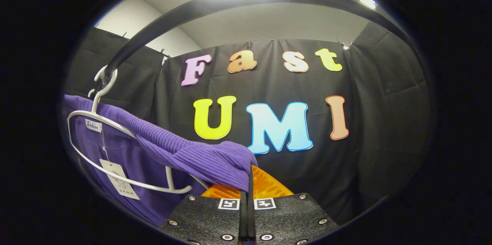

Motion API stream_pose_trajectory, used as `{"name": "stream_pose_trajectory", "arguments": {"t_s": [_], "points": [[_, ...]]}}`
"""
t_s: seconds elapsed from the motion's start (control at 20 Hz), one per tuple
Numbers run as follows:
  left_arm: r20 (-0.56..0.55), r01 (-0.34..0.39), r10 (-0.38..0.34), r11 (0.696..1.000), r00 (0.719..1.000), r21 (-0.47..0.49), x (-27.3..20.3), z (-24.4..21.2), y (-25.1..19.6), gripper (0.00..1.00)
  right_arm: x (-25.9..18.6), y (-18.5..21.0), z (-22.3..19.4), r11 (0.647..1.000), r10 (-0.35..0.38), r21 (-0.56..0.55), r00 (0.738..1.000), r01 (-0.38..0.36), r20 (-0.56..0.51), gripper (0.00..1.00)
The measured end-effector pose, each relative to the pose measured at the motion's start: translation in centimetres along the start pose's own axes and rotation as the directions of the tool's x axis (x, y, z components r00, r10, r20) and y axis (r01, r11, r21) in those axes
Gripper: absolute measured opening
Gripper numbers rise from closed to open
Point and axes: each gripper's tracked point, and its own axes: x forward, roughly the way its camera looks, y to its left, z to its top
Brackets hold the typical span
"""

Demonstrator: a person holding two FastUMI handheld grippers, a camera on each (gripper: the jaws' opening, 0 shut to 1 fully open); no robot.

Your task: Grasp the clothes on the hanger with both hands and then place them into the laundry hamper below.

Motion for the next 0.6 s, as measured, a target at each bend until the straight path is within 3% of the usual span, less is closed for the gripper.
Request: {"name": "stream_pose_trajectory", "arguments": {"t_s": [0.25,0.6], "points": [[0.014,0.01,-0.011,1.0,1.0,0.026,0.9,2.0,0.5,0.01,0.4,1.4,-0.6,1.0,0.02,-0.006,1.0,-0.02,-0.001,0.0],[-0.025,0.092,-0.092,0.995,0.995,0.029,2.5,2.3,1.7,0.01,0.4,1.6,-0.1,0.999,0.029,-0.029,0.999,-0.028,0.026,0.0]]}}
